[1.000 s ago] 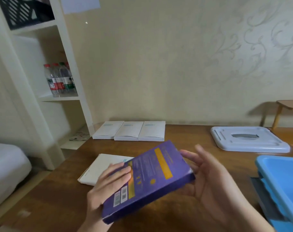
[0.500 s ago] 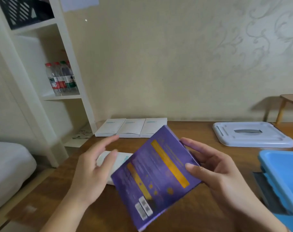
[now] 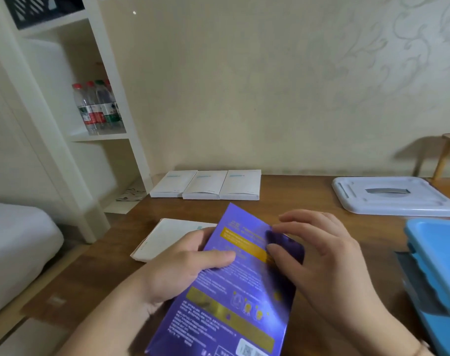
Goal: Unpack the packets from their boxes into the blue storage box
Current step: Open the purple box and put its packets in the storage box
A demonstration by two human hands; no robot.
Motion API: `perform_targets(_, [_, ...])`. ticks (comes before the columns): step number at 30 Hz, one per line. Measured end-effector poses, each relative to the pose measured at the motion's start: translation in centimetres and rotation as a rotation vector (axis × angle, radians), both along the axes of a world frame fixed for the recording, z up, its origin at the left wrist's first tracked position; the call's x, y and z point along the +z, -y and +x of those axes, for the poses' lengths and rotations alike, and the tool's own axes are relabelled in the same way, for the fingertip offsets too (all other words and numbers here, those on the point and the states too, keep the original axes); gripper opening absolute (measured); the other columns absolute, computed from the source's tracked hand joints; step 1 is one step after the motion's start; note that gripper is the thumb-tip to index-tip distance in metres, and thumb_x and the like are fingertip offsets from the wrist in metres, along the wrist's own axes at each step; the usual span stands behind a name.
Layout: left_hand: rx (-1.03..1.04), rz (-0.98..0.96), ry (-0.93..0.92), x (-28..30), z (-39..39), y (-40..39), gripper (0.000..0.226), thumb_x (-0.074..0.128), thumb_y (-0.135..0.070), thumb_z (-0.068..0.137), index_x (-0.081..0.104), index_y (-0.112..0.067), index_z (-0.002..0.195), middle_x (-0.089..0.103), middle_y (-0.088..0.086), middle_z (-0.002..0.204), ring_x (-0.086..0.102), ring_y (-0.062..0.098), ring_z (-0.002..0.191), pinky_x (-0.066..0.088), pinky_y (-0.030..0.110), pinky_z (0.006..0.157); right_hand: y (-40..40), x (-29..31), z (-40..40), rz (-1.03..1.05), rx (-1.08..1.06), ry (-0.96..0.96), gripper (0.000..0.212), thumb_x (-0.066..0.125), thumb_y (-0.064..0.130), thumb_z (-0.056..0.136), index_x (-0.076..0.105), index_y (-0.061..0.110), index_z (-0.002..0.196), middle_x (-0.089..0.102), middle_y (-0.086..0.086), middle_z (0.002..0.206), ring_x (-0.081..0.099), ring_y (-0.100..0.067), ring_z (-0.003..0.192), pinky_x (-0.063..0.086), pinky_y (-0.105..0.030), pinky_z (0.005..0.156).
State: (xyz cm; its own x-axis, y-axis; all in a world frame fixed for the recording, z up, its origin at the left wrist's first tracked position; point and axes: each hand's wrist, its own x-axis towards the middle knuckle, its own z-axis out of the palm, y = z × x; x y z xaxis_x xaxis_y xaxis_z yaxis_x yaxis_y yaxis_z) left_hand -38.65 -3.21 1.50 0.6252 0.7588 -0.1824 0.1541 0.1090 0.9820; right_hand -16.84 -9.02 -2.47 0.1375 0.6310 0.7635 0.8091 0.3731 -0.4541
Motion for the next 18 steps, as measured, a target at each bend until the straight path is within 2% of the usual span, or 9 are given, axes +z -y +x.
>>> perform_targets(2, [-0.002,0.01,-0.005,0.0,0.4,0.2,0.025,0.068,-0.023,0.08,0.073,-0.024,0.104,0.073,0.016,0.109,0.072,0.032,0.091,0.058,0.035,0.072,0.3,0.1,-0.6,-0.011,-0.035,0.019,0.025,0.073,0.049,0.07,0.075,0.03,0.086,0.066,0.023,0.097,0.063,-0.007,0.086,0.053,-0.026,0.072])
perform_targets(6, [0.012,0.07,0.015,-0.1,1.3,0.5,0.027,0.066,-0.02,0.082,0.071,-0.02,0.109,0.073,0.014,0.11,0.071,0.033,0.097,0.058,0.035,0.077,0.6,0.4,-1.4,-0.025,-0.129,-0.018,0.032,0.067,0.061,0.067,0.074,0.034,0.082,0.068,0.023,0.092,0.065,-0.003,0.071,0.053,-0.025,0.055])
perform_targets(14, [0.003,0.088,0.029,-0.7,1.8,0.4,0.027,0.067,-0.017,0.083,0.07,-0.02,0.11,0.074,0.011,0.108,0.072,0.03,0.097,0.057,0.032,0.075,0.2,0.5,-1.2,-0.032,-0.143,-0.054,0.017,0.069,0.048,0.071,0.074,0.035,0.08,0.068,0.022,0.085,0.064,-0.006,0.064,0.052,-0.028,0.051])
perform_targets(18, [0.012,0.126,0.004,-1.1,1.9,0.3,0.033,0.067,-0.02,0.082,0.066,-0.019,0.115,0.074,0.009,0.109,0.071,0.031,0.098,0.057,0.043,0.084,0.0,0.0,-1.1,-0.051,-0.162,-0.023,0.009,0.078,0.036,0.072,0.072,0.037,0.079,0.067,0.024,0.087,0.061,-0.005,0.062,0.051,-0.027,0.05])
